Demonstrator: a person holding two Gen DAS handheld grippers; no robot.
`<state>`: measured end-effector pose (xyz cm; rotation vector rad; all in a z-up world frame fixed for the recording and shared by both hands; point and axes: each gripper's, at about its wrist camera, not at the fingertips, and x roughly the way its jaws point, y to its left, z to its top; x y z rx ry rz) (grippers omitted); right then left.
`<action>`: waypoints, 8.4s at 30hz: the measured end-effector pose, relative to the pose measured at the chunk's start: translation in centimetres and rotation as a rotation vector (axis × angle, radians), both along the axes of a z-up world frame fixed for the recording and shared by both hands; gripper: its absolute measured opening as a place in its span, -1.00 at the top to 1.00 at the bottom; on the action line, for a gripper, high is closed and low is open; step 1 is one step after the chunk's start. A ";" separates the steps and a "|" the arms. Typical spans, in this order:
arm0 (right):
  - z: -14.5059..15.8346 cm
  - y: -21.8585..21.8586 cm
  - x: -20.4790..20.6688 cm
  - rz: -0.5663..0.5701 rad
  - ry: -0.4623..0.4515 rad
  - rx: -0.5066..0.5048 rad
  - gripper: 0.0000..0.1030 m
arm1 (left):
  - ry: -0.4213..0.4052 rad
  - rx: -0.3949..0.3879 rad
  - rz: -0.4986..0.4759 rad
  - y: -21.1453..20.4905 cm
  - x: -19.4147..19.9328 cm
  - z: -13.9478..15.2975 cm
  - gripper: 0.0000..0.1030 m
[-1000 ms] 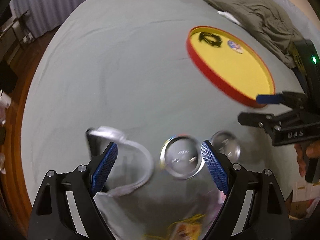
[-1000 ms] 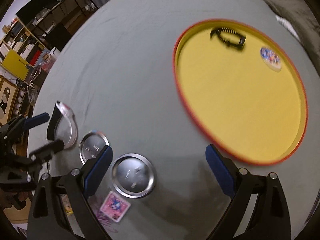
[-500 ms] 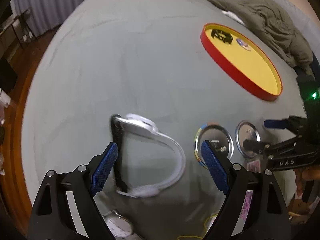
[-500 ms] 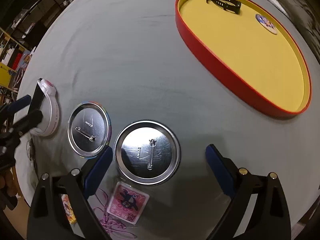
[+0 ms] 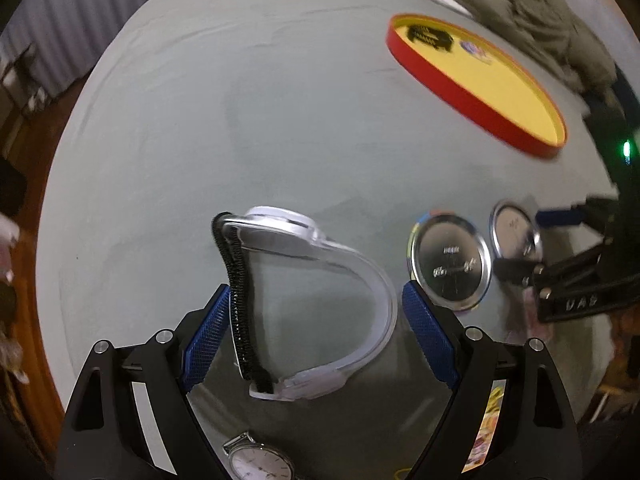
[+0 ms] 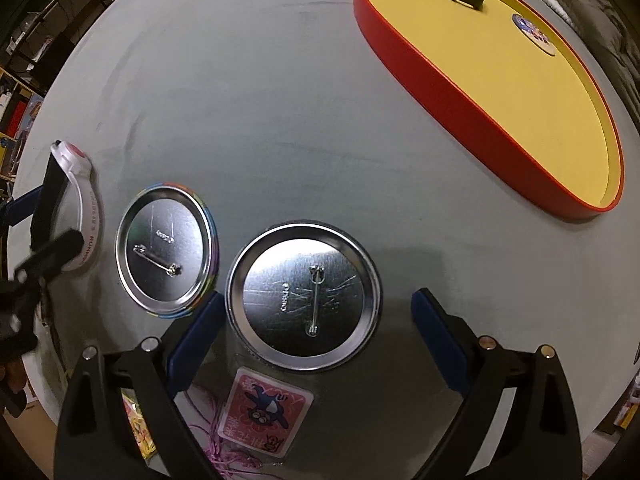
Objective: Organize jewelry
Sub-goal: 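Grasp the white headphones with the left tool while the right tool moves to the silver badge, then close the right tool on the large silver pin-back badge, then carry the headphones in the left tool while the right tool carries the silver badge to the tray, then open the left tool over the tray while the right tool releases the silver badge, then grasp the silver mesh watch with the left tool while the right tool moves to the rainbow-rimmed badge, then close the right tool on the rainbow-rimmed silver badge, then carry the watch in the left tool while the right tool carries the badge to the tray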
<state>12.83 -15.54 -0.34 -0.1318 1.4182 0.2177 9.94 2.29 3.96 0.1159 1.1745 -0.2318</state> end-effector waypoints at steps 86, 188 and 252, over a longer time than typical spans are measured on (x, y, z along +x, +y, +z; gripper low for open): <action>5.8 -26.7 22.2 -0.088 -0.177 0.062 -0.36 | -0.133 -0.102 -0.247 -29.2 20.2 3.4 -0.20; 0.0 7.2 3.6 0.279 0.128 -0.020 -0.83 | 0.102 0.034 0.176 4.9 -5.8 -2.2 -0.75; 5.2 2.6 2.4 0.190 -0.018 0.095 -0.37 | 0.021 -0.053 0.190 6.0 -6.9 4.3 0.79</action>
